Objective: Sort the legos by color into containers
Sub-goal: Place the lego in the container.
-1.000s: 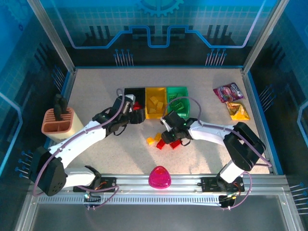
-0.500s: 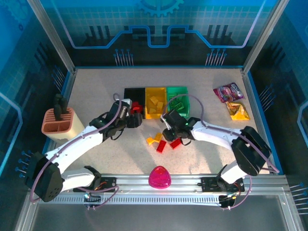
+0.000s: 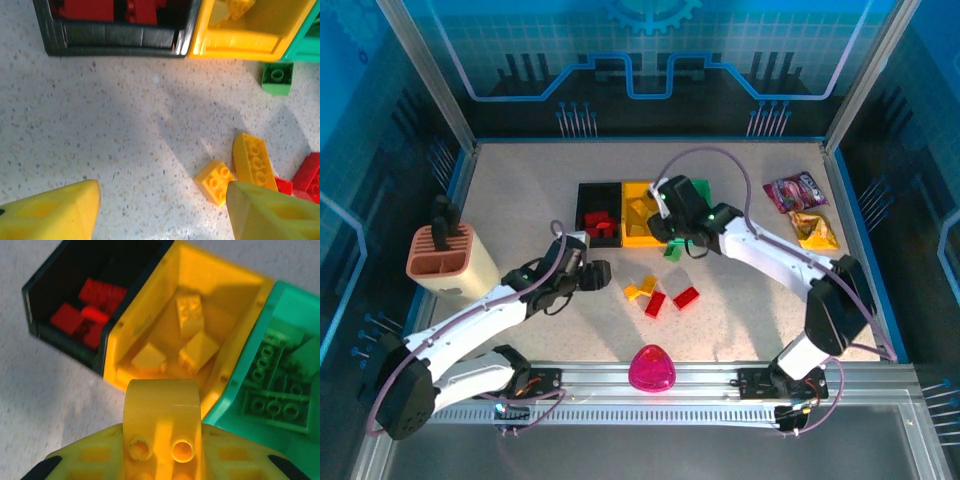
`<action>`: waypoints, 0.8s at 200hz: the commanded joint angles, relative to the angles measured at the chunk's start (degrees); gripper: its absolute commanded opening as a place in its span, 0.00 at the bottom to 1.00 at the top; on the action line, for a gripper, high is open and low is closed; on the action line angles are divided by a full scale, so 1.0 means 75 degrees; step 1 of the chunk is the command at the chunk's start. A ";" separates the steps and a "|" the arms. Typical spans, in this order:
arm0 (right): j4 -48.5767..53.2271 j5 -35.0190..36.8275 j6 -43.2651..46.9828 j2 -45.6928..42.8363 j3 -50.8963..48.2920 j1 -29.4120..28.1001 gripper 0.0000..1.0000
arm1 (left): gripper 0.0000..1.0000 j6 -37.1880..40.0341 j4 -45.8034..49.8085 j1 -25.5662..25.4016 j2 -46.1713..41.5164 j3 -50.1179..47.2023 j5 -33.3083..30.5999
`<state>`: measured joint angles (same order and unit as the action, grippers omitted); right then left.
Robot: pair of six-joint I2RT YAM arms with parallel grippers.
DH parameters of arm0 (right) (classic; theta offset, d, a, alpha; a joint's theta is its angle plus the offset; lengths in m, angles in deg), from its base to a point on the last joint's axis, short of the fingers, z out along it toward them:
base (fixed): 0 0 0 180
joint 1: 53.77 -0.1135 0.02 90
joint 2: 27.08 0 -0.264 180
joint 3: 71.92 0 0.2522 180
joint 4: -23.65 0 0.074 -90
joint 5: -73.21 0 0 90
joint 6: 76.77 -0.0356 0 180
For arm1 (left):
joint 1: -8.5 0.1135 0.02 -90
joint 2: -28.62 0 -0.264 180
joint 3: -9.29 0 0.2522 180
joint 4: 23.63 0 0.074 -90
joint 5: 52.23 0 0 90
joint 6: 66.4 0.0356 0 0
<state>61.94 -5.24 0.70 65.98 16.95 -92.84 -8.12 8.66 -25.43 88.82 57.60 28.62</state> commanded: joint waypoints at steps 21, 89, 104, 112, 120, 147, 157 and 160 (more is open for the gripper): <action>0.0664 -0.0159 0.0275 0.1396 0.1651 0.0309 0.28 | 0.67 -0.0634 0.0037 -0.0300 -0.0609 -0.0562 -0.0084; 0.0834 -0.0535 0.0011 0.2101 0.2588 0.0228 0.80 | 0.66 -0.0572 -0.0018 -0.0675 -0.0880 -0.0786 -0.0046; 0.0781 -0.0520 -0.0052 0.1784 0.2202 0.0233 0.80 | 0.66 -0.0371 -0.0229 -0.0792 -0.0834 -0.0786 0.0111; 0.0760 -0.0461 -0.0064 0.1598 0.1970 0.0227 0.80 | 0.65 -0.0232 -0.0391 -0.0887 -0.0793 -0.0784 0.0219; 0.0734 -0.0442 -0.0086 0.1379 0.1707 0.0229 0.80 | 0.65 -0.0108 -0.0512 -0.0998 -0.0726 -0.0754 0.0286; 0.0412 -0.0301 -0.0255 0.0475 0.0589 0.0229 0.80 | 0.61 0.0481 -0.0697 -0.1449 -0.0235 -0.0397 0.0526; 0.0280 -0.0233 -0.0345 0.0123 0.0142 0.0249 0.79 | 0.59 0.0687 -0.0650 -0.1602 0.0094 -0.0177 0.0668; 0.0236 -0.0212 -0.0380 0.0034 0.0017 0.0253 0.79 | 0.58 0.0746 -0.0627 -0.1629 0.0211 -0.0097 0.0738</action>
<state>65.92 -8.08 0.13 72.86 23.18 -90.87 -8.10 5.60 -35.27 86.11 52.81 30.54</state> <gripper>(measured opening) 0.794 0.608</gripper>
